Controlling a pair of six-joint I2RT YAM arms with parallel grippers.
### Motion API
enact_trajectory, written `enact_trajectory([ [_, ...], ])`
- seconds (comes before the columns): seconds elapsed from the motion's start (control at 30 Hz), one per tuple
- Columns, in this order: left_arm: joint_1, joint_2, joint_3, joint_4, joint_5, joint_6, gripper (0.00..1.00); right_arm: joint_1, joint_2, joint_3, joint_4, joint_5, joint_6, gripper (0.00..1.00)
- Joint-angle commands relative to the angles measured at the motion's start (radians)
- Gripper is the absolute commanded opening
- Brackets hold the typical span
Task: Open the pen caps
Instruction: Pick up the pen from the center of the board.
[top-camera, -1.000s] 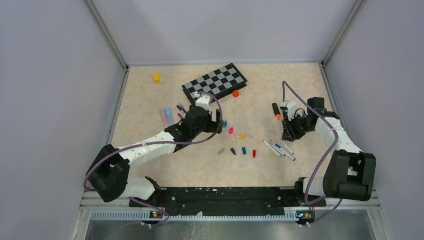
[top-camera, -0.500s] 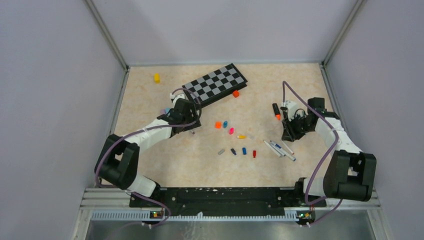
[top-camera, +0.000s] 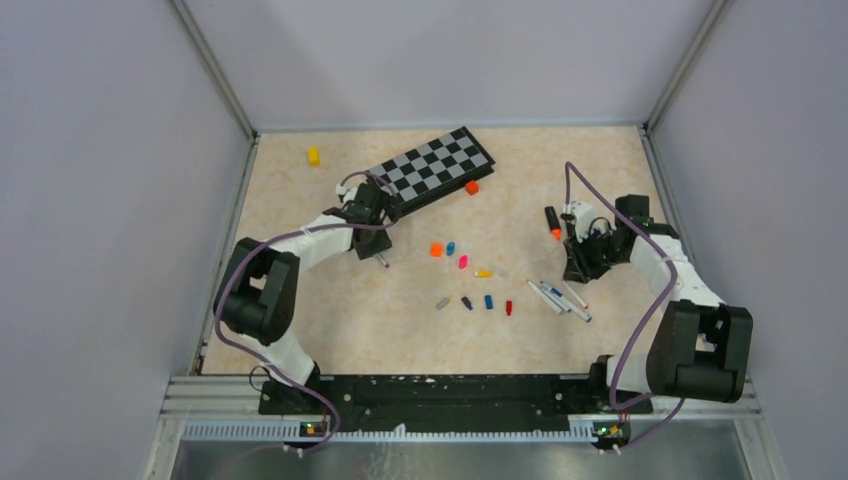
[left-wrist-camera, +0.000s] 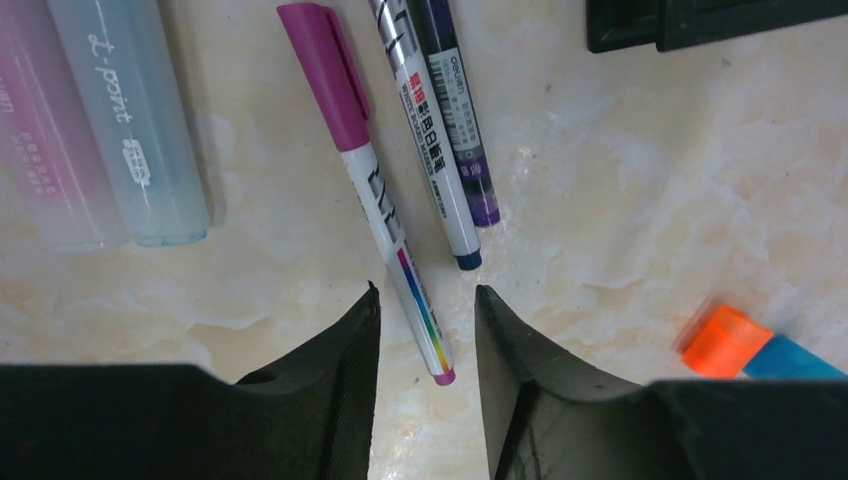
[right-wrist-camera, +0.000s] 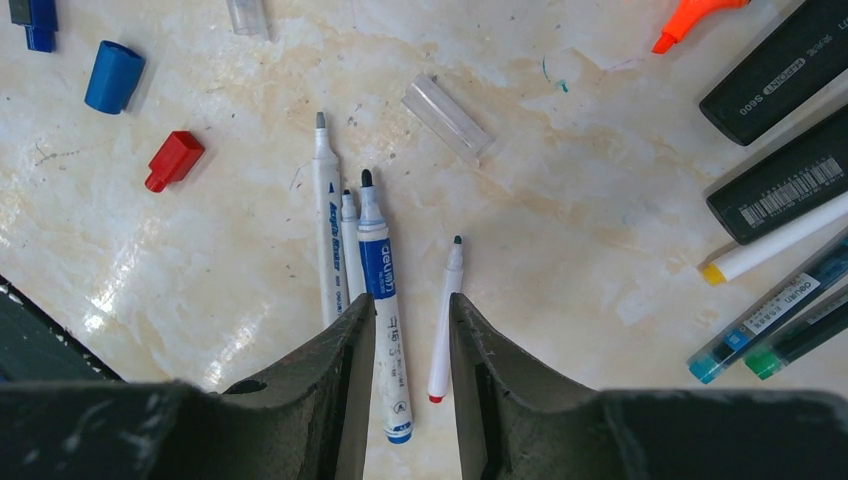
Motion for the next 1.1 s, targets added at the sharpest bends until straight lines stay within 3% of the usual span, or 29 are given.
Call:
enact_trajectory([
  [0.0,0.011,0.075,0.108,-0.096,-0.001,-0.007,0.41,-0.011,-0.004,0.025,0.012,-0.021,-0.018,0.32],
  [0.23,0.012,0.159,0.179,-0.182,-0.014,-0.008,0.33,-0.011,-0.002,0.025,0.013,-0.020,-0.020,0.32],
  [0.57,0.017,0.160,0.155,-0.183,-0.026,-0.010,0.27,-0.011,-0.001,0.025,0.012,-0.021,-0.021,0.32],
  [1.07,0.018,0.079,0.098,-0.171,0.010,0.035,0.38,-0.011,-0.003,0.025,0.008,-0.026,-0.024,0.32],
])
